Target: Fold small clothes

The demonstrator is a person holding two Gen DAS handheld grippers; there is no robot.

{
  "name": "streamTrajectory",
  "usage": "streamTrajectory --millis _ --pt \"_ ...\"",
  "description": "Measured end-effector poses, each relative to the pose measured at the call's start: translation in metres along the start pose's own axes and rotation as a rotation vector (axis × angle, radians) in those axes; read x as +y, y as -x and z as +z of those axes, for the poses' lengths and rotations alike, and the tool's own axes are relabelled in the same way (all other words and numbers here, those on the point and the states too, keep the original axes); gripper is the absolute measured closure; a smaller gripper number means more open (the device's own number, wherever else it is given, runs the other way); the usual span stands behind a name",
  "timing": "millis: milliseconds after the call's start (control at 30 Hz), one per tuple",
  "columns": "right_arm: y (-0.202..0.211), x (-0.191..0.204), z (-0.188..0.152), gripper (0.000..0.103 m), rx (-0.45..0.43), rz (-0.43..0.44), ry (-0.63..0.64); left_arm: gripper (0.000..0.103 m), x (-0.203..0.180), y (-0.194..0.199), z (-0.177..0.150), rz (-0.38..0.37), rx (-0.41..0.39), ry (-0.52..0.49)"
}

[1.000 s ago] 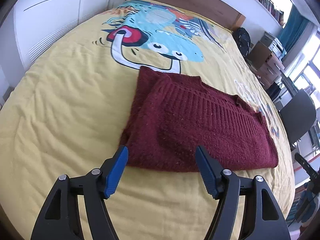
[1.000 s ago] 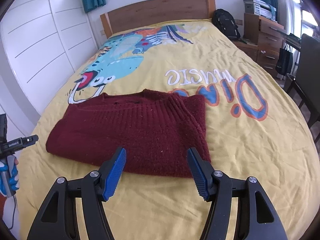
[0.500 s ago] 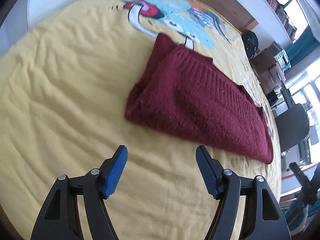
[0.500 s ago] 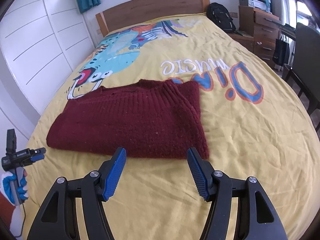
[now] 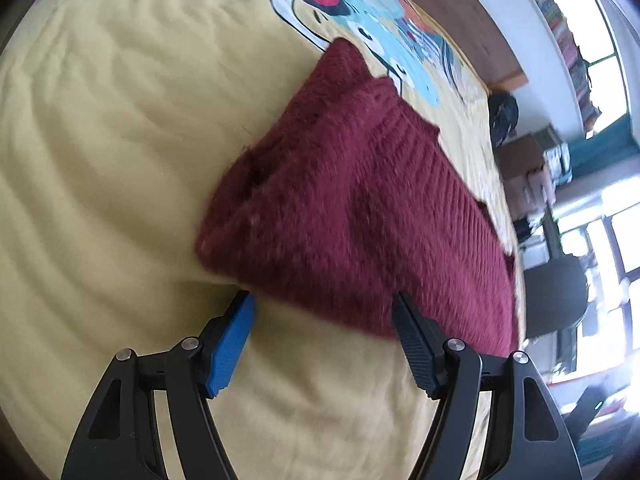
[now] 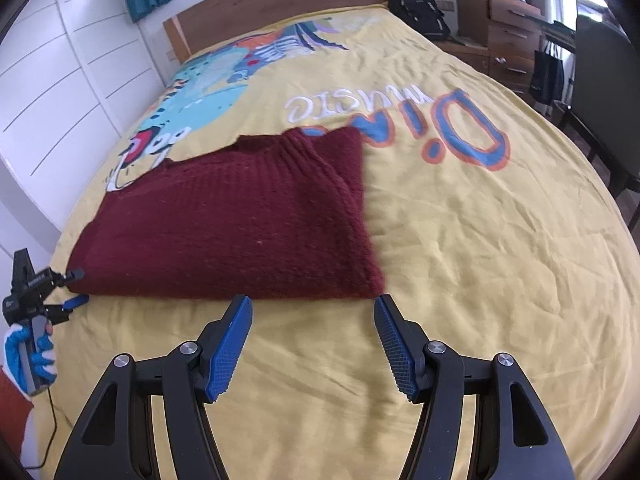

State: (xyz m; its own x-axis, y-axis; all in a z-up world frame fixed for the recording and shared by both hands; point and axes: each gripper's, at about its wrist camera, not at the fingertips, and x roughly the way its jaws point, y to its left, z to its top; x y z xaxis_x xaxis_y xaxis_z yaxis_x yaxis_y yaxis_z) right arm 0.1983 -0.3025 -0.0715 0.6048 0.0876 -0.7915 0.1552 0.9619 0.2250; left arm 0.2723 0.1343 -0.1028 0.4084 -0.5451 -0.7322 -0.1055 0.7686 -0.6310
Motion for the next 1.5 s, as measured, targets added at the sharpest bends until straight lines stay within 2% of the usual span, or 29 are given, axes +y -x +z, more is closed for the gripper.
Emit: streamTrajectory --millis 167,367,400,533,633,767,1100,1500 --pt "0.001 -0.016 0.001 0.038 -0.001 -0.023 -0.016 0.037 0.009 -0.004 0.025 -0.067 -0.052 0.076" --pt "0.005 -0.035 0.000 0.038 -0.005 -0.049 -0.039 0.039 0.008 -0.011 0.055 -0.106 -0.085 0.119" --pt "0.007 -0.040 -0.001 0.038 -0.007 -0.053 -0.048 0.043 0.007 -0.013 0.057 -0.108 -0.085 0.121" --pt "0.011 -0.053 -0.005 0.038 -0.012 -0.059 -0.073 0.078 0.001 -0.017 0.063 -0.110 -0.074 0.130" --pt "0.015 -0.063 -0.007 0.038 -0.017 -0.061 -0.085 0.084 -0.010 -0.015 0.064 -0.094 -0.079 0.124" --pt "0.022 -0.076 -0.013 0.038 -0.029 -0.058 -0.109 0.085 -0.027 -0.003 0.063 -0.104 -0.093 0.111" --pt "0.049 -0.117 -0.025 0.038 -0.076 -0.057 -0.183 0.086 -0.105 -0.004 0.069 -0.131 -0.085 0.066" --pt "0.095 -0.183 -0.040 0.038 -0.150 -0.094 -0.276 0.086 -0.213 -0.049 0.056 -0.160 -0.030 0.009"
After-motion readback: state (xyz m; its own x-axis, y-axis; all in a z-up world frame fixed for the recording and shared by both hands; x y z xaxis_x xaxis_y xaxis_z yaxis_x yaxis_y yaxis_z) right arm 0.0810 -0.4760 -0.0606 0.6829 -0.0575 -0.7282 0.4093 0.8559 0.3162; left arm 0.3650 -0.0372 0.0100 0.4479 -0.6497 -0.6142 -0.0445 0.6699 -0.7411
